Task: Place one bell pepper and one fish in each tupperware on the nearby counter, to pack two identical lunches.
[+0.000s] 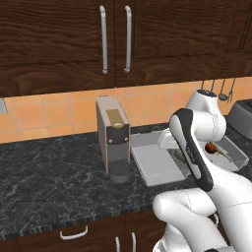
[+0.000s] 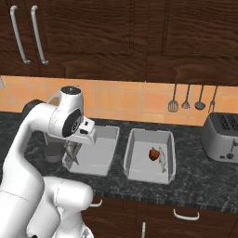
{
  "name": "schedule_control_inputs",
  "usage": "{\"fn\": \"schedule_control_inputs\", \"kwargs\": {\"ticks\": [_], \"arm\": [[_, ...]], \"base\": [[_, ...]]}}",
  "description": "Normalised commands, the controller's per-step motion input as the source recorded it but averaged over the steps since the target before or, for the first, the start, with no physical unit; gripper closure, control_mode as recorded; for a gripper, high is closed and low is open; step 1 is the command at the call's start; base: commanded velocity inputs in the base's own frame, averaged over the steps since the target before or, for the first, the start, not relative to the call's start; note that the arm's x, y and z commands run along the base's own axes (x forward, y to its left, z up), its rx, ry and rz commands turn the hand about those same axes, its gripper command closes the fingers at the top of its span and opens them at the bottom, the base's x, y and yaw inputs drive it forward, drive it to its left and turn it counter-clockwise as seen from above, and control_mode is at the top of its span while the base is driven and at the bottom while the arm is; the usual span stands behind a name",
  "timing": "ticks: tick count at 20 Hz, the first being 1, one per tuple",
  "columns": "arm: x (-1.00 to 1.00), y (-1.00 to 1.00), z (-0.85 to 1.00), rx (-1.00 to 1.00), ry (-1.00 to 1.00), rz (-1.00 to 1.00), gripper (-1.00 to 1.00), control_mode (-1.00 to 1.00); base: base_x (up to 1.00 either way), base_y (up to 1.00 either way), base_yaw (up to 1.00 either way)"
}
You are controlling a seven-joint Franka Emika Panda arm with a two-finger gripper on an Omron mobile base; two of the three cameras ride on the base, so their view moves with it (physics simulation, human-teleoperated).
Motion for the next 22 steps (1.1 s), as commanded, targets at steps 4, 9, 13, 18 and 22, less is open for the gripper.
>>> {"fn": "schedule_control_inputs", "kwargs": {"ticks": [4, 9, 13, 18, 22], "arm": [[1.0, 0.24, -0.09, -0.19, 0.08, -0.09, 1.0, -1.0], [0.92, 0.06, -0.79, -0.06, 0.04, -0.03, 1.0, -1.0], [0.9, 0.0, -0.94, 0.0, 0.09, 0.0, 1.0, -1.0], [0.69, 0.0, -0.55, 0.05, 0.02, 0.0, 1.0, -1.0], [0.28, 0.01, -0.31, 0.09, 0.0, 0.0, 1.0, -1.0]], "base": [[0.0, 0.0, 0.0], [0.0, 0.0, 0.0], [0.0, 0.0, 0.0], [0.0, 0.0, 0.0], [0.0, 0.0, 0.0]]}}
